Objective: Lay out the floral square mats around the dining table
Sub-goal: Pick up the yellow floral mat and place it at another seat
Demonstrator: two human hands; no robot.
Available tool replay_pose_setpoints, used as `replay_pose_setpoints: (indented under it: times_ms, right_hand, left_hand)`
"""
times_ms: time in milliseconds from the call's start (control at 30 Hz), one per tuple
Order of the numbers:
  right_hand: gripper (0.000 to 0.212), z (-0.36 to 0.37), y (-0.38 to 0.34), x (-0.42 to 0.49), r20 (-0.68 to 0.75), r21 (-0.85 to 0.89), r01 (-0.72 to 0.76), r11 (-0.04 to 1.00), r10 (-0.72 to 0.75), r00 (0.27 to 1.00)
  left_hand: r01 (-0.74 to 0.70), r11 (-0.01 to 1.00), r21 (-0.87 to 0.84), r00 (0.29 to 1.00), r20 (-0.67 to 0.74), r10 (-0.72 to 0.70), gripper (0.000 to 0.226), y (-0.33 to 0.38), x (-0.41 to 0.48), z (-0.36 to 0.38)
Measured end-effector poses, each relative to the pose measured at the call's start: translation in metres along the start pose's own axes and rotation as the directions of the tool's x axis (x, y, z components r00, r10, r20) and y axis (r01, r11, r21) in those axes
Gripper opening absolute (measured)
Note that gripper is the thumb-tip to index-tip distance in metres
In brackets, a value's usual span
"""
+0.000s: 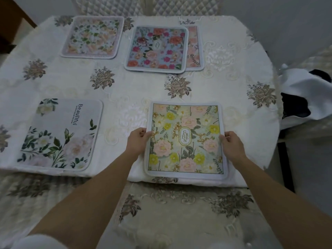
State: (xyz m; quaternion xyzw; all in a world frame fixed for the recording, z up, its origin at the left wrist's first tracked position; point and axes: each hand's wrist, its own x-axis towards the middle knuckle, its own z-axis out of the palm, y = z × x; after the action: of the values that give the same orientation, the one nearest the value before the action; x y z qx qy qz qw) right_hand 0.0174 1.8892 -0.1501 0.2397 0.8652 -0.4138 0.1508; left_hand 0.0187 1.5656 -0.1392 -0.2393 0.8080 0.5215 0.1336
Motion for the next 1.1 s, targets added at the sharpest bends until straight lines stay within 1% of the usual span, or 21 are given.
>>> replay_pose_setpoints:
  times_ms: [233,467,600,667,767,833,933,1100]
  right_hand:
    - [0.026,-0.007,0.001,0.003,-0.03,-0.049,0.02,0.999,-0.021,0.999]
    - [0.027,-0.014,0.005,0.005,-0.018,-0.014,0.012,1.0,-0.012,1.0]
    - [0.025,-0.017,0.007,0.004,-0.01,0.009,0.012,1.0,-0.012,1.0]
    - [0.025,-0.019,0.008,0.004,-0.016,-0.011,0.018,1.0,-0.018,1.0]
    - [0.025,-0.022,0.009,0.005,-0.005,-0.038,0.029,0.999,-0.029,1.0]
    - [0.025,-0.024,0.011,0.006,0.015,-0.048,0.039,0.998,-0.038,0.999]
    - [0.023,-0.025,0.011,0.007,0.034,-0.061,0.045,0.997,-0.043,0.998]
    - [0.02,-0.024,0.013,0.008,0.022,-0.068,0.068,0.995,-0.067,0.998]
  left_hand:
    - [-0.003,0.999,0.033,1.0,-0.011,0.004,0.011,-0.003,0.004,0.008]
    - [0.01,0.995,0.094,1.0,-0.027,-0.007,0.017,-0.004,0.005,0.013]
    - [-0.002,0.984,0.181,0.999,-0.039,0.009,0.019,-0.002,0.005,0.015]
    - [-0.007,0.971,0.237,0.999,-0.049,0.019,0.021,0.001,0.003,0.016]
    - [-0.048,0.946,0.32,0.996,-0.057,0.07,0.015,0.006,-0.003,0.019]
    - [-0.064,0.931,0.359,0.993,-0.065,0.094,0.016,0.008,-0.004,0.019]
    - [-0.062,0.927,0.371,0.993,-0.074,0.096,0.019,0.007,-0.004,0.02]
    - [-0.078,0.924,0.374,0.989,-0.089,0.119,0.022,0.003,-0.004,0.02]
